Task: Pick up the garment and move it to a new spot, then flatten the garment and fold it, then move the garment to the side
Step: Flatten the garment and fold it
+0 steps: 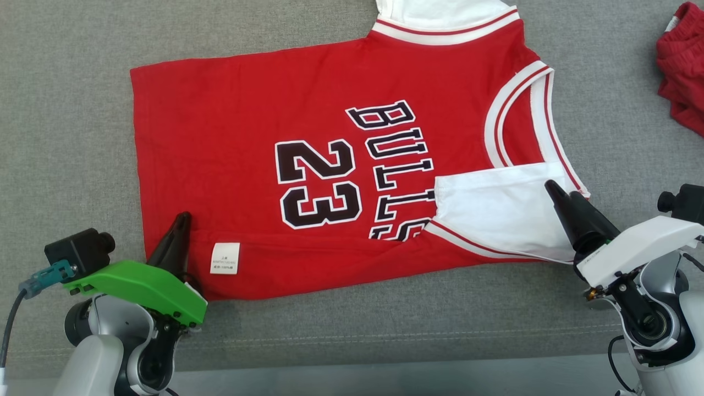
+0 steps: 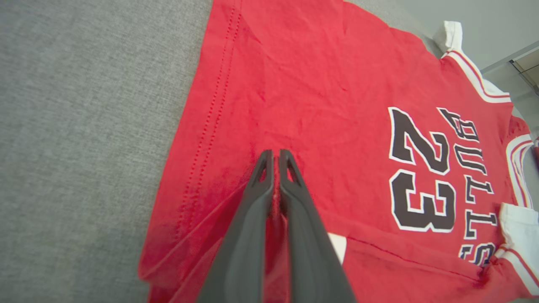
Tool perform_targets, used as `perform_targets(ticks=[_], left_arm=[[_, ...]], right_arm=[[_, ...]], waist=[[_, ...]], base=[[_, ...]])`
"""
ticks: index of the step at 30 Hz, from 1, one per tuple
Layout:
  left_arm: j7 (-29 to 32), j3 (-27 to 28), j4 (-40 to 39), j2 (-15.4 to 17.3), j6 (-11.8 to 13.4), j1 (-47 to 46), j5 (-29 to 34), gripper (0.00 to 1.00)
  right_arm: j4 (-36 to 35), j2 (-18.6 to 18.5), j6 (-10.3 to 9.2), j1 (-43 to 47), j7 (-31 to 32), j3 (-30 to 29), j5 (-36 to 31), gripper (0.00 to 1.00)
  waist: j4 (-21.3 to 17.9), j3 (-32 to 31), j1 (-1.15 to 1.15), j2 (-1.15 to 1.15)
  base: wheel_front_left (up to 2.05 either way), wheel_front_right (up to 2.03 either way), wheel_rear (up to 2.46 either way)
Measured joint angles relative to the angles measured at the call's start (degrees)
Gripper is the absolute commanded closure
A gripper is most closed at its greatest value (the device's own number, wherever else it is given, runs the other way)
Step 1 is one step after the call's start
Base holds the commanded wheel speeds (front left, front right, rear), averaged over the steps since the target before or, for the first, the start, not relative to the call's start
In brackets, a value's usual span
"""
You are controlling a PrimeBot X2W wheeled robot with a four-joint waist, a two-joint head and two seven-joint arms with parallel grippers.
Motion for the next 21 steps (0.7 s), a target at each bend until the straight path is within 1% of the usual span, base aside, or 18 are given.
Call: perform_targets(ticks=[21], left_arm=[[0.9,0.5,-1.2,-1.0,0.0,0.2,0.5,1.0]], right_arm=[[0.1,0.4,0.02,1.6,-1.0,-1.0,0.0,0.0]], waist=[[-0.2,0.4,0.0,0.0]], base=[[0.0,0.0,0.0]])
